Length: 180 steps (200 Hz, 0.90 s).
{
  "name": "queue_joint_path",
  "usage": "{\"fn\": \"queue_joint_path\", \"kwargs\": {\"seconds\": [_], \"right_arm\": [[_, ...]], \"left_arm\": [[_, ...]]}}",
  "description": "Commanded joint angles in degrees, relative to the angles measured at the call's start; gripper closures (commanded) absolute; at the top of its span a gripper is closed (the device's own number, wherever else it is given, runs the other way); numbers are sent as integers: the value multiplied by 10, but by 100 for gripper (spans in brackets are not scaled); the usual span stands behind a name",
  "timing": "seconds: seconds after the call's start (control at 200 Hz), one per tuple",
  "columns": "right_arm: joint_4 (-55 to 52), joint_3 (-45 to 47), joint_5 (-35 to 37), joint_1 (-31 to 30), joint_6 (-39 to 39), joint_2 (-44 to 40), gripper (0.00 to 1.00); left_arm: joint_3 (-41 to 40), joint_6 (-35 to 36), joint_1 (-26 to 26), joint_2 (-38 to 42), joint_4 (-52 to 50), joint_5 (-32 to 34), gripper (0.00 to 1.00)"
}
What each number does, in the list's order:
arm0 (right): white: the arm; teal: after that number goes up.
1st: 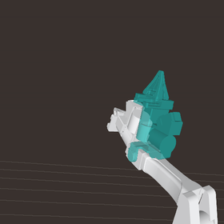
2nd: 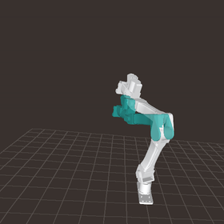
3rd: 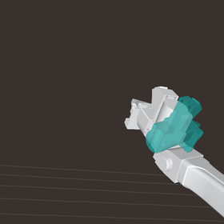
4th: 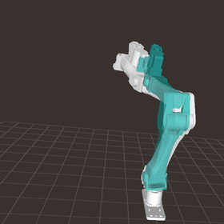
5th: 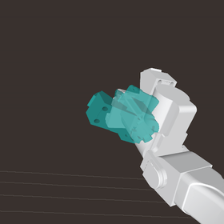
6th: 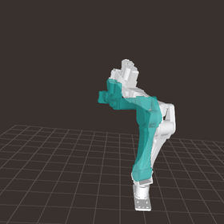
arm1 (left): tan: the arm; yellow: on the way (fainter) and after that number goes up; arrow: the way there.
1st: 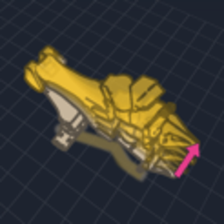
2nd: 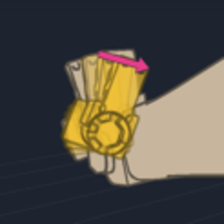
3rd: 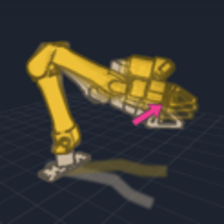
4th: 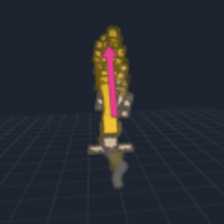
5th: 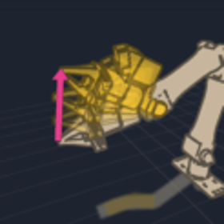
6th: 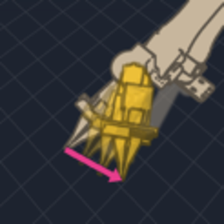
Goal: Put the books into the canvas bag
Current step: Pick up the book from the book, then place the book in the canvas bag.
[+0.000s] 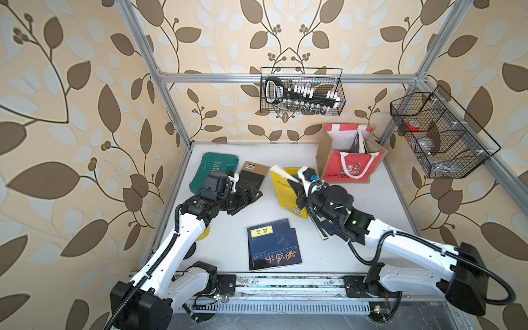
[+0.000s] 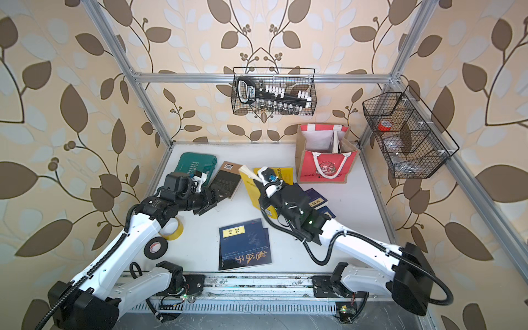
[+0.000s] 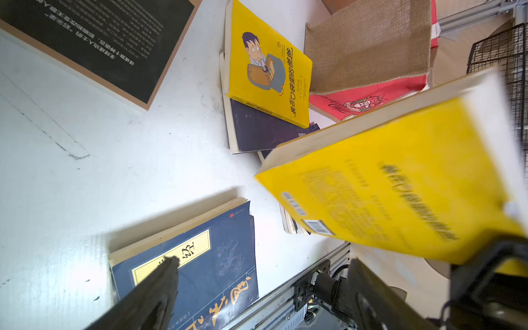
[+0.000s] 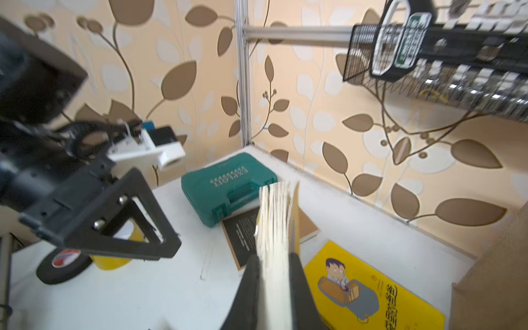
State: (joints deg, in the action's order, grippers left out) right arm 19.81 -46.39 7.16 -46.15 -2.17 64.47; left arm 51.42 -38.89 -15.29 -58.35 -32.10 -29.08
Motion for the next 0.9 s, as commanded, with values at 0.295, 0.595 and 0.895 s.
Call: {"fn": "queue_joint_path", "kwargs": {"seconds": [0.295,0.595,0.895], "right_arm": [[-27,-60,-207,187,-115,-55,100],[-10,-136,-114,307,-67,-54,100],[123,-150,-8,369,48,-25,100]], "left_arm": [[8,49,4,6,96,-128,1],[4,85,4,7,90,-129,1],[9,94,4,-18,95,-138,1]]}}
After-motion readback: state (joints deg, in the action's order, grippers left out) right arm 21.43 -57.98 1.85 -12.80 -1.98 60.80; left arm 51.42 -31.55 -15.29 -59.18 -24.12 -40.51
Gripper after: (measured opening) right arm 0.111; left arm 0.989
